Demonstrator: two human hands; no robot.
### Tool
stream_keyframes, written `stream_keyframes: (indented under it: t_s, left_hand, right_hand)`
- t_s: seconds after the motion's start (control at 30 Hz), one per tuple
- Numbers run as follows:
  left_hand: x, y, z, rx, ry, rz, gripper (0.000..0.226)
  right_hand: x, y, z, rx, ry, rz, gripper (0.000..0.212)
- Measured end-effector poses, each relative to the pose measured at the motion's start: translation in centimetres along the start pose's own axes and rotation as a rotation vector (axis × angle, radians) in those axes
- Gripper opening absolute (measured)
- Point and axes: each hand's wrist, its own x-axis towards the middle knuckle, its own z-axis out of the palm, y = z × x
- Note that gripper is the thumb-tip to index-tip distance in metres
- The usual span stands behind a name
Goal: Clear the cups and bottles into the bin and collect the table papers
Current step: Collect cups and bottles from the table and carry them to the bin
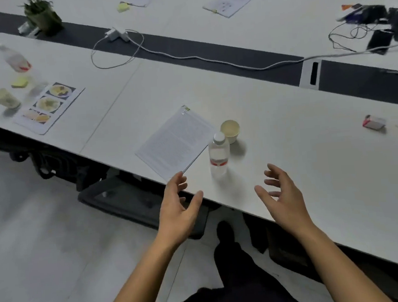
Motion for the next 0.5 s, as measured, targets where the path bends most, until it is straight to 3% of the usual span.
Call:
stream_keyframes:
  t_s: [0.13, 0.33, 0.43, 0.5]
  left_hand:
    - [5.0, -0.2, 5.4, 0.041, -0.072, -0.092, 0.096]
    - [9.9, 0.3, 11.5, 0.073, 0.097, -0.221, 0.124]
    - [12.8, -0.2, 12.9, 0.103, 0.182, -0.277, 0.115]
    - [14.6, -0.8, 13.3, 0.074, 0.231, -0.295, 0.09]
  right_hand:
    - [6.5, 2.1, 0.4, 0.007, 0.017, 0.09, 0.064]
    - [17.6, 3.4, 3.9, -0.056, -0.068, 0.102, 0.086]
    - [21.9, 3.8, 6.7, -0.086, -0.085, 0.075, 0.114]
    - [23.9, 4.0, 8.5, -0.113, -0.097, 0.052, 0.127]
